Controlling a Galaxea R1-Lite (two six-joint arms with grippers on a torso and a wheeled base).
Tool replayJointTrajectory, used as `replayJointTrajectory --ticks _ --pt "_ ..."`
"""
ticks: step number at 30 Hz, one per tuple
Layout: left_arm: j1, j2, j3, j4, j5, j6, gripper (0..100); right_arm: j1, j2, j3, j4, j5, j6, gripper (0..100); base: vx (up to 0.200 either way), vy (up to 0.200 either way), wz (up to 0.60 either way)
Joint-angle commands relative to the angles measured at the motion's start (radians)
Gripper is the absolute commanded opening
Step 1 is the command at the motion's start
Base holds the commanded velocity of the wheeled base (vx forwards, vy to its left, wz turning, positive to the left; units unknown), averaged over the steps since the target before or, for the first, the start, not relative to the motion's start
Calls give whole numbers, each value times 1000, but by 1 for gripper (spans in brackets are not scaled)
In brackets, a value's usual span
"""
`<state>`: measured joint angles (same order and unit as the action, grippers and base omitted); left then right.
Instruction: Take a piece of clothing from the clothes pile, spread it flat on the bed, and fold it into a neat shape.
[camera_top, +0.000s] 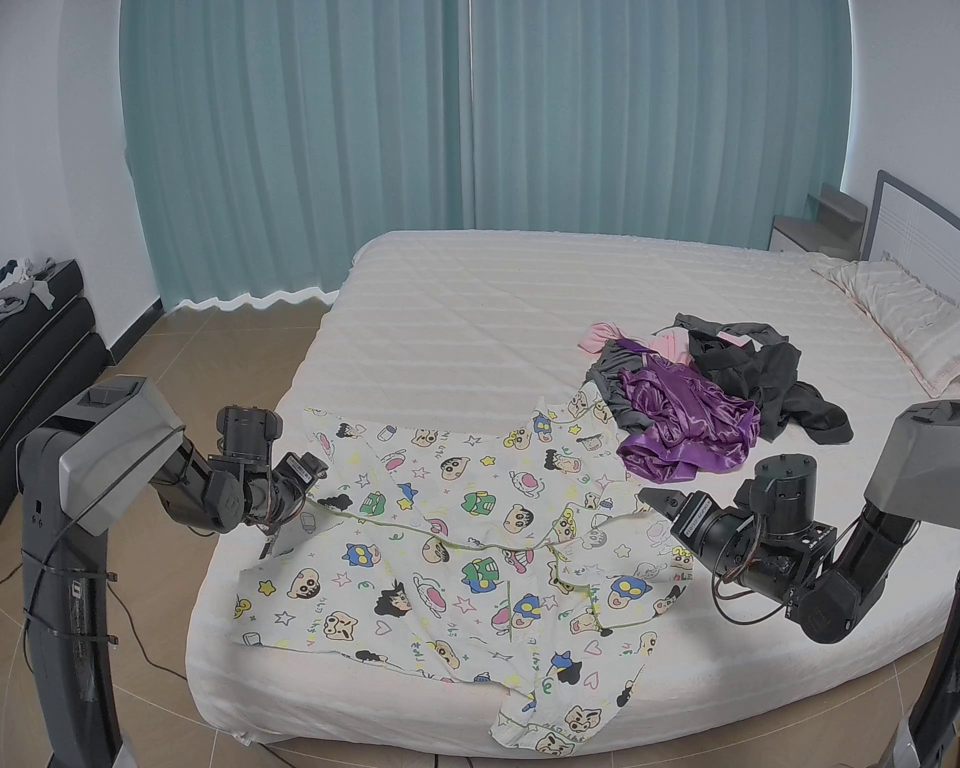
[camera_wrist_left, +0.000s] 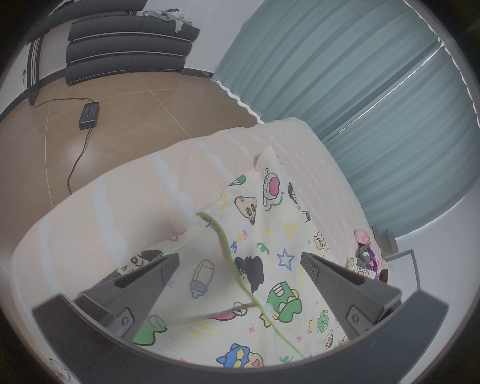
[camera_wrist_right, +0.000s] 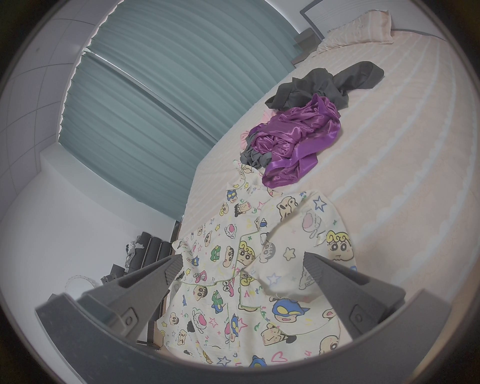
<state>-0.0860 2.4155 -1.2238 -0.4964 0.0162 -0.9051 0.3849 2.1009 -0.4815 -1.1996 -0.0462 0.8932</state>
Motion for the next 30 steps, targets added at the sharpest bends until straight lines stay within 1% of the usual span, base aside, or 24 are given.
replayJointTrajectory --ticks 1,6,10,12,19,20,22,26,30 --pt "2 43 -20 -4 1 0 100 0 18 4 -2 0 0 100 0 0 0" --pt "2 77 -95 -4 4 -3 100 0 16 12 -3 0 1 100 0 0 0" --pt "2 97 -143 -2 19 -17 100 -1 16 12 -3 0 1 100 0 0 0" --pt "2 120 -197 6 34 -31 100 0 18 12 -3 0 1 100 0 0 0" --pt "0 174 -267 29 61 -26 100 -3 18 11 -3 0 3 100 0 0 0" --pt "2 178 -284 39 64 -26 0 -3 18 12 -3 0 3 100 0 0 0" --pt "3 186 -309 55 71 -26 0 -6 18 11 -3 0 1 100 0 0 0" --pt "9 208 -335 85 166 -26 0 -15 19 9 -3 2 3 100 0 0 0" --pt "17 197 -307 91 223 -26 0 -15 18 9 -3 2 1 100 0 0 0"
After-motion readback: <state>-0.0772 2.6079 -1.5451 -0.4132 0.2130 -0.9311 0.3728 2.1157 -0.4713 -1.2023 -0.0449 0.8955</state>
